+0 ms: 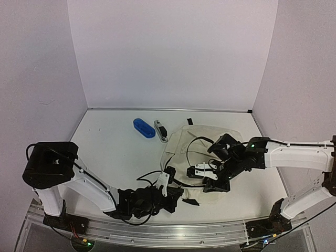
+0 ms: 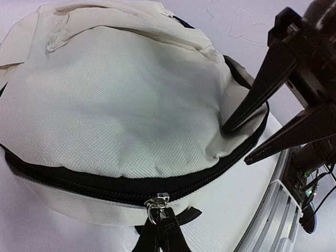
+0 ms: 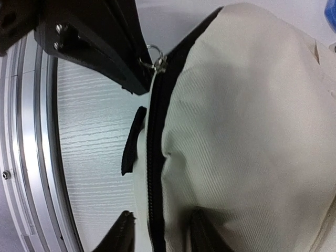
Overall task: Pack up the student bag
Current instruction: Zip the student bag at the center of the board.
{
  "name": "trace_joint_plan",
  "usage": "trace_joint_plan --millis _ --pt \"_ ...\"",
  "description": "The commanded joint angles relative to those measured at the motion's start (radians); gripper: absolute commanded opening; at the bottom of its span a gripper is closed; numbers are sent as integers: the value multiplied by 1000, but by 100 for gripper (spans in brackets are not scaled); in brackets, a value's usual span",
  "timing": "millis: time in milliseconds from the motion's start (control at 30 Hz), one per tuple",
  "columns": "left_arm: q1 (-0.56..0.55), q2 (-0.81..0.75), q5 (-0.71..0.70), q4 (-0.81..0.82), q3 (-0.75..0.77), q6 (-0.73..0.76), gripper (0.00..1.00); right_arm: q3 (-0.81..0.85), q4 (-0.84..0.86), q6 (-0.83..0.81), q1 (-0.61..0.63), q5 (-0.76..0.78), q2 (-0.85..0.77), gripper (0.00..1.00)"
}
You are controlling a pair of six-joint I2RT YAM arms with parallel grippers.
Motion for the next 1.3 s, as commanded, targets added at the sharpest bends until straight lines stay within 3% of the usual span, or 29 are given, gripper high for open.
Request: trace_joint_plan --millis 0,100,300,633,833,1167,1233,1267 --pt "1 -90 -41 -92 4 -72 0 -32 22 -11 4 53 -54 17" --pt "26 -118 -60 -206 13 -144 0 -45 20 -14 4 90 -82 0" --pt "100 -190 -53 -441 21 -294 0 -83 8 -22 4 142 -153 0" --pt "174 -327 -44 -718 -4 -386 0 -133 -47 -47 -2 201 -224 0" --pt "224 -397 -5 -740 -46 -345 0 -137 -105 -102 -55 240 -246 0" --pt "244 -297 245 -748 102 -159 0 -61 -150 -233 -202 257 -230 0" --pt "244 -281 321 -714 113 -132 0 -34 -160 -223 -218 241 -222 7" --pt "244 -270 358 -692 121 -118 0 -13 -173 -208 -219 199 -216 19"
